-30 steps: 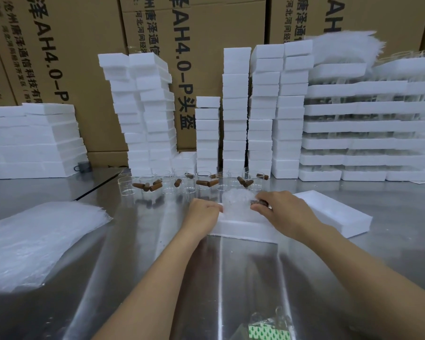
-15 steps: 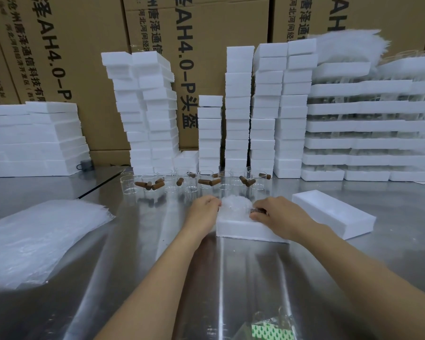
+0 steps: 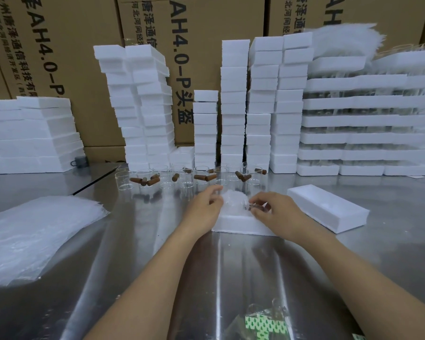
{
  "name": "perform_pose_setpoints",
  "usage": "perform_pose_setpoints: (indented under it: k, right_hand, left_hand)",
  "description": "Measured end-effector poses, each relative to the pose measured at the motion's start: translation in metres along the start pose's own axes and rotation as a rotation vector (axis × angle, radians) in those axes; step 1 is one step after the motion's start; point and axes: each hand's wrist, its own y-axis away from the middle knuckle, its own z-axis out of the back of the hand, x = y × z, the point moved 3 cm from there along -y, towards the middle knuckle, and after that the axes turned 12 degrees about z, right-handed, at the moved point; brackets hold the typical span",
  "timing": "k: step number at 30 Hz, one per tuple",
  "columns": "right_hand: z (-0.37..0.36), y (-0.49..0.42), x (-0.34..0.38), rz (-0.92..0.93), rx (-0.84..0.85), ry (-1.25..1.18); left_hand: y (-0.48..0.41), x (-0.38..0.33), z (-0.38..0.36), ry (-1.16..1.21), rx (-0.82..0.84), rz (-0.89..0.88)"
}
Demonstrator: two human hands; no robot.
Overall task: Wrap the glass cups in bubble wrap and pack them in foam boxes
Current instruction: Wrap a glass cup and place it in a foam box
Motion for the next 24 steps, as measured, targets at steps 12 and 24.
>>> perform_pose_setpoints:
  k: [12,24]
  right_hand:
    - [-0.010,-0.003,0.004,-0.036,-0.060,0.008]
    - [-0.002,-0.013,0.004,-0.174,0.033,-0.132]
  left_hand:
    - [0.005,-0.004,-0.013,-0.147,0.029,-0.015]
    - [-0.007,-0.002,-0.021,-0.308,-0.091,-0.065]
